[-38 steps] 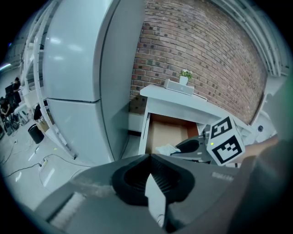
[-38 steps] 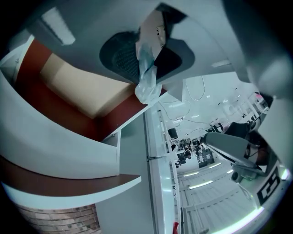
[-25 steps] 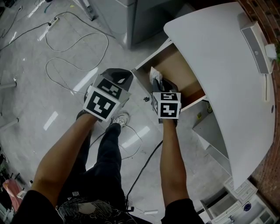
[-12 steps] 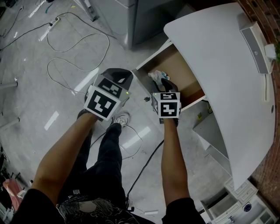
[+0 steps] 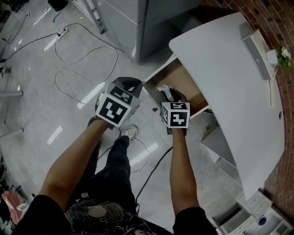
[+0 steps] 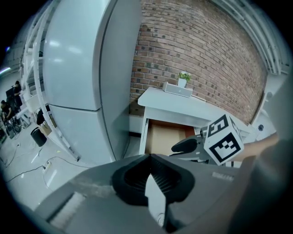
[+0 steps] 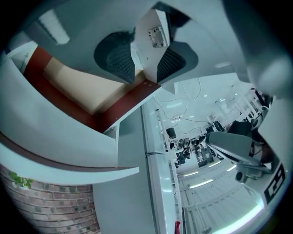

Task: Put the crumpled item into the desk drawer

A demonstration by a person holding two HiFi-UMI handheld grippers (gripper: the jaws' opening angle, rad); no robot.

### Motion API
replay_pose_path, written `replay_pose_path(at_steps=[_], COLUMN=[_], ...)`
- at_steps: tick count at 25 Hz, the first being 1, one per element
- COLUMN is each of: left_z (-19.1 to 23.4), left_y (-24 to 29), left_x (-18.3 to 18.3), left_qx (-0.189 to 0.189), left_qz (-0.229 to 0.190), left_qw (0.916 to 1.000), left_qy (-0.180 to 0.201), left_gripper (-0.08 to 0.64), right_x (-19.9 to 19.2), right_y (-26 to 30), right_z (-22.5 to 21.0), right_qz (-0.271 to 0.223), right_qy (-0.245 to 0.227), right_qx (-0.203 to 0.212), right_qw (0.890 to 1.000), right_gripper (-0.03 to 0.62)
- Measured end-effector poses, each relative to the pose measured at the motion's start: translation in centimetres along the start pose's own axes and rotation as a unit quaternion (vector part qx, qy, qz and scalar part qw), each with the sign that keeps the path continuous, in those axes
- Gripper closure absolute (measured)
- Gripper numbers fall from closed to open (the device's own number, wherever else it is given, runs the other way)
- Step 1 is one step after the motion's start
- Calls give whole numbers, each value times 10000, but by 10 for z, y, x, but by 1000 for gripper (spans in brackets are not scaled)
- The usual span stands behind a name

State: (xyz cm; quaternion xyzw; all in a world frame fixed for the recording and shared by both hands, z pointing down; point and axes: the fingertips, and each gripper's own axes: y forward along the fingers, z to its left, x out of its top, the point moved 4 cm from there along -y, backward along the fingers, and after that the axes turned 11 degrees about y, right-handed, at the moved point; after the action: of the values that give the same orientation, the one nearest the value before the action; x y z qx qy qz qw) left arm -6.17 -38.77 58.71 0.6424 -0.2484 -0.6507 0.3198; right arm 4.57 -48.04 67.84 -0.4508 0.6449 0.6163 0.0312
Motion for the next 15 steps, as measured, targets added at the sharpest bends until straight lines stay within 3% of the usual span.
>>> replay_pose_path(at_steps=[15], left_z=[12], left_y=[-77], left_x=[48], left_qx=[465], left_qz=[-508], left_qw=[9976], left_qy=[98], left_gripper=[561], right_x=[68], right_y=[-74], right_z=[45], right_qz=[-624], right_qy=[88], right_qx=[99], right_qw=[9980], right_gripper=[442])
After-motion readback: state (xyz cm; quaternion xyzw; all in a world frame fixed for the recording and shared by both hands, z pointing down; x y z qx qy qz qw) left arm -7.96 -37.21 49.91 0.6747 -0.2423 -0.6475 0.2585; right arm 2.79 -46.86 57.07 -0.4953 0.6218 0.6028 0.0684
